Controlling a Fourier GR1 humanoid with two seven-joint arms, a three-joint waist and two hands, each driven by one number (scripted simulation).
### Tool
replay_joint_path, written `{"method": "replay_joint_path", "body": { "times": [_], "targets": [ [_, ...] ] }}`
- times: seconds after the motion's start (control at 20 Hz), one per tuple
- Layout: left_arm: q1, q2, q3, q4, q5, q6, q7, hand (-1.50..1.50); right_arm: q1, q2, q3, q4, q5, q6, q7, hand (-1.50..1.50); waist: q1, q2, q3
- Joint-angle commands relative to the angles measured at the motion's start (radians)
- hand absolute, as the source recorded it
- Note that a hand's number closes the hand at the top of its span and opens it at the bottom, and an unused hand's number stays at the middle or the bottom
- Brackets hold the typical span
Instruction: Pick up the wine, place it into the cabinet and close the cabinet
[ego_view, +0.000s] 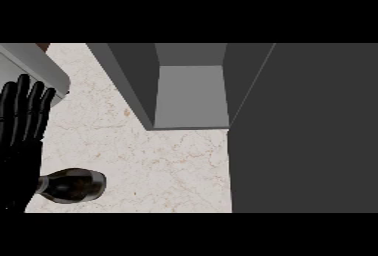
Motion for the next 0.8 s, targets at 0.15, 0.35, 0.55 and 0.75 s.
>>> {"method": "replay_joint_path", "body": {
  "times": [0.15,0.35,0.55,0.75],
  "targets": [
    [0.216,0.034,-0.018,-0.139,0.186,-0.188,-0.096,-1.50,0.165,0.030,0.054,-0.080,-0.022,0.044,-0.060,-1.50,0.031,-0.020,0.019],
    [0.361,-0.027,-0.155,-0.122,0.382,-0.281,-0.046,-1.50,0.185,-0.014,0.136,-0.125,-0.135,0.156,0.071,-1.50,0.045,-0.026,0.016],
    [0.527,0.014,-0.145,-0.299,0.477,-0.309,-0.009,-1.50,0.195,-0.051,0.136,-0.251,-0.180,0.160,0.202,-1.50,0.043,-0.022,0.018],
    [0.621,0.022,-0.144,-0.349,0.483,-0.346,-0.022,-1.50,0.246,-0.060,0.104,-0.342,-0.242,0.168,0.252,-1.50,0.031,-0.019,0.019]
  ]
}}
